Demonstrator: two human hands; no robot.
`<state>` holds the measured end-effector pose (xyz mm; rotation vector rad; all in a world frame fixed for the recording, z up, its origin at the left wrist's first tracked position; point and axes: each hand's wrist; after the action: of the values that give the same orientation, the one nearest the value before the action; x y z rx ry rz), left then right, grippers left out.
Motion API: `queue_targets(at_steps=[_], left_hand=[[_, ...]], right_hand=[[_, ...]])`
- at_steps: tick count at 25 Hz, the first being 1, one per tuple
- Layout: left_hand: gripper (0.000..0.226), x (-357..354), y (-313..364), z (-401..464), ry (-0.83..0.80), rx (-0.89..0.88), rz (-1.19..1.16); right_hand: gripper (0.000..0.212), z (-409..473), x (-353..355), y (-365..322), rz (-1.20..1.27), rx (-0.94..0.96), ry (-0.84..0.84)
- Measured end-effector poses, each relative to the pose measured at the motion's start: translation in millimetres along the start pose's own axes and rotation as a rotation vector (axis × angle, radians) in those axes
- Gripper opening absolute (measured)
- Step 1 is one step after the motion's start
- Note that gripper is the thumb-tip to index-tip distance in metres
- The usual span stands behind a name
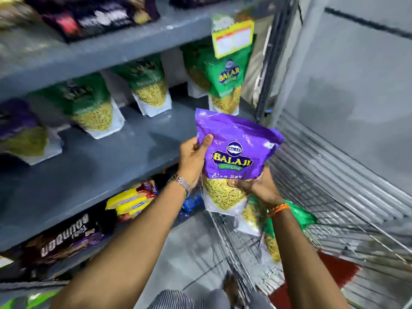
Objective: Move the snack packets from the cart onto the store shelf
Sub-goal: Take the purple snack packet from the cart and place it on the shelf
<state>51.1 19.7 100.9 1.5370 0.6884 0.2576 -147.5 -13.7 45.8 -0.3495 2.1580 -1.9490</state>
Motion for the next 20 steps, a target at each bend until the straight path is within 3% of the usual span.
queue_targets(at_steps=[2, 4, 9, 14, 20], left_hand=[[0.028, 33.5, 35.9, -1.4, 0.109, -0.042, -0.072], [0.033, 72.8, 66.6, -2.9, 0.215, -0.094, -0.099], [0.020, 196.3, 126.3, -13.7, 0.467, -0.205, -0.137], [0.012, 312.3, 164.7, -29.8, 0.671, -0.270, -0.198], [0.027, 410.3, 184.9, -33.6, 0.876, -0.319, -0.195]], right_hand=[[0.069, 10.0, -40.7, -27.6, -0.020, 0.063, -0.097], [0.064, 17.1, -86.8, -50.7, -0.029, 0.095, -0.202], [0.046, 22.8, -229.5, -78.7, -0.093, 0.109, -0.441], [0.055, 14.7, -372.5, -91.7, -0.128, 0.139, -0.651], [0.055, 5.2, -500.1, -79.8, -0.141, 0.064, -0.732]])
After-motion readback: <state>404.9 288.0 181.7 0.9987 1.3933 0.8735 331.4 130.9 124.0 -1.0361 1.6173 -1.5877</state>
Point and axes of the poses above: each hand's wrist, its own z-axis towards the middle knuckle, its own x-axis out of the back of the hand, y = z × x, and after that the axes turned 7 degrees about y, right-handed
